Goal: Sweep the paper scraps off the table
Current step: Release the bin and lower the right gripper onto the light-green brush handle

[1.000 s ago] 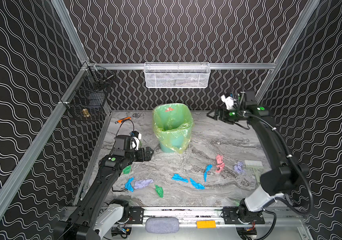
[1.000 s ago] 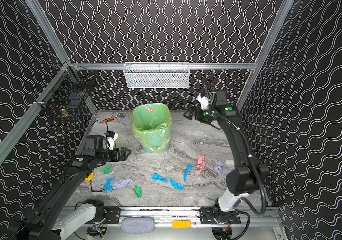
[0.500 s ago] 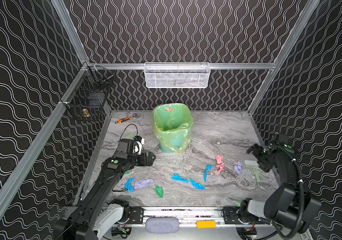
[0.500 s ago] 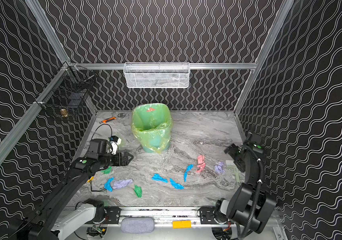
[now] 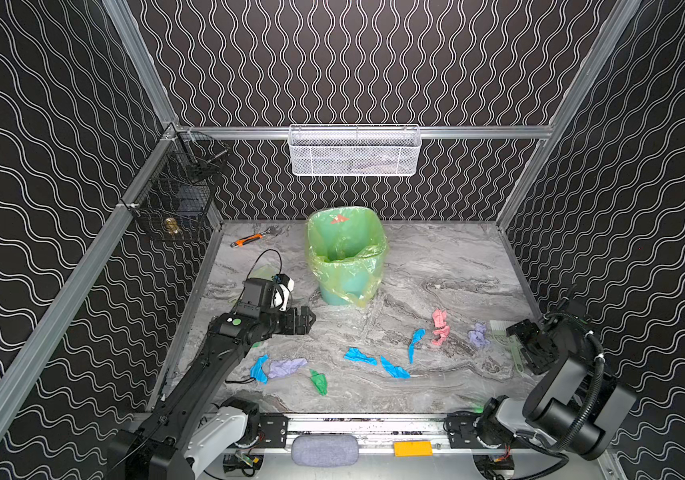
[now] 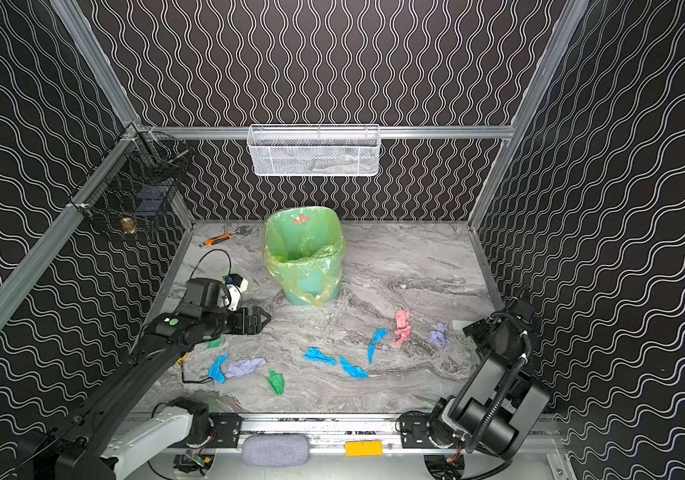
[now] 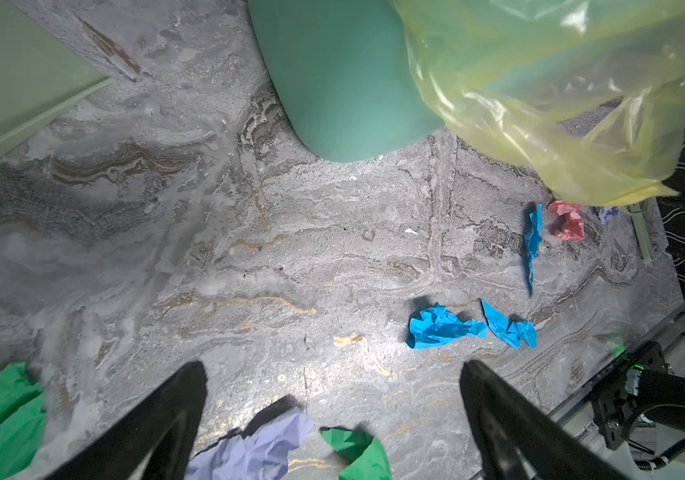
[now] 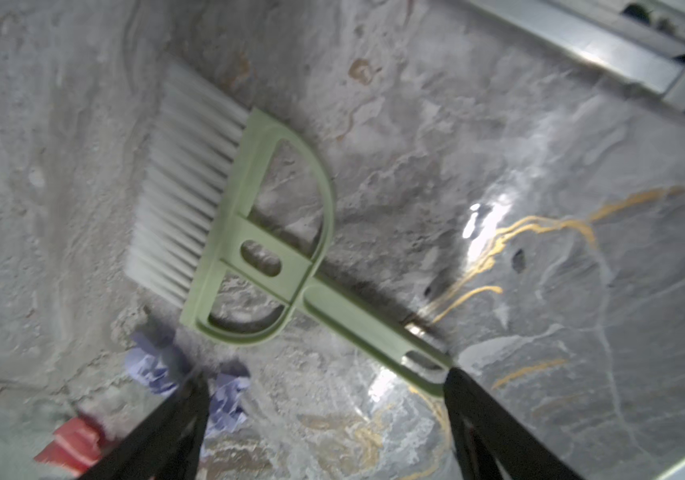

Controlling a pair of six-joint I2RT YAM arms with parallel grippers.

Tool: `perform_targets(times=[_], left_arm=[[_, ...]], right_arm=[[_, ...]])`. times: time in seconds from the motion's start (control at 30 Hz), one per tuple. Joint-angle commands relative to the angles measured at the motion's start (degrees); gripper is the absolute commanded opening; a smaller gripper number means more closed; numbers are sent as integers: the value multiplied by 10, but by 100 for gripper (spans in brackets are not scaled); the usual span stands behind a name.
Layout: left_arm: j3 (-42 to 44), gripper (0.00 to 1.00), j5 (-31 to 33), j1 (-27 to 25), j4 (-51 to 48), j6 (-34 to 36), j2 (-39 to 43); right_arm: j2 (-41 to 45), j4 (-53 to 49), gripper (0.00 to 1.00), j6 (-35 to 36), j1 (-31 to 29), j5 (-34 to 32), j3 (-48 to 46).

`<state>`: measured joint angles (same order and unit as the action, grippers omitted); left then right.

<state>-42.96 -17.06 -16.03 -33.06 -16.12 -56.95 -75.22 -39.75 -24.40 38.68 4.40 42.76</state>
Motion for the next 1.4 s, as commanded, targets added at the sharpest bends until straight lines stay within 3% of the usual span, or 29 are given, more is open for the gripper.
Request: perform_targets(times=[0.0, 0.33, 0.6, 1.1, 1.23, 1.37], left_arm=[[-4, 99, 8, -6, -3, 4, 1], [-6, 99, 17, -19, -10, 1, 11], [-7, 99, 22, -24, -12, 3, 14], [-7, 99, 27, -27, -16, 6, 24], [-5, 99, 28, -27, -16, 5, 27], [-5, 99, 31, -29, -16, 4, 31]], right_arm=[[-2, 25, 88, -8, 1, -14, -3], [9, 41, 70, -16, 1, -5, -27], [-13, 53, 74, -16, 0, -31, -33], [-17, 48, 74, -4, -4, 51, -30], [-28, 44, 74, -1, -11, 45, -26], [15, 27, 74, 2, -11, -4, -11]])
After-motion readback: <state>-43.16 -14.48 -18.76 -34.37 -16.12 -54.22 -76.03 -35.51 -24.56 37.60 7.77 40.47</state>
